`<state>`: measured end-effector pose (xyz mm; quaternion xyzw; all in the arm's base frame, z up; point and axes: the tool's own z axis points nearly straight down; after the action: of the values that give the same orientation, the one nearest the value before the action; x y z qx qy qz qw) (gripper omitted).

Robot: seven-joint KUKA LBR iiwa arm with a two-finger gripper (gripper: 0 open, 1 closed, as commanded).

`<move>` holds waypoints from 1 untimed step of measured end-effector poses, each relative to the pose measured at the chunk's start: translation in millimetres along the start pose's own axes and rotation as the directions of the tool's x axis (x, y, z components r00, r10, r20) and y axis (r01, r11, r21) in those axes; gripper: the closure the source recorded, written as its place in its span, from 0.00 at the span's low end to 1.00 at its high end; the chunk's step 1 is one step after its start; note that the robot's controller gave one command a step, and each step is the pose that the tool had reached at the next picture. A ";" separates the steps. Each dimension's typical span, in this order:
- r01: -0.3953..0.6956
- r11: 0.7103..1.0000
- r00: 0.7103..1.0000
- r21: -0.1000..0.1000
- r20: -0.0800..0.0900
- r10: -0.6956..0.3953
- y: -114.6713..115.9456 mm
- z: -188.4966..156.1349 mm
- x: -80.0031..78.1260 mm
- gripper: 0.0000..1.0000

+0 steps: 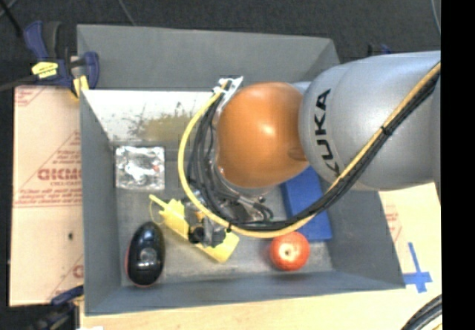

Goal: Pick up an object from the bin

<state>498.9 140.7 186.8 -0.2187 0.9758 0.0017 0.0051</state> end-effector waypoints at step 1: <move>-0.001 1.000 1.000 0.000 0.000 0.001 0.1 0.1 0.0 1.00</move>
Offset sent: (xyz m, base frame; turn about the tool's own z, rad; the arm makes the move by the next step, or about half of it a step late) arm -0.0026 0.0083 0.0689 0.0061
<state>498.9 140.9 186.7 -0.2182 0.9759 0.0019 0.0049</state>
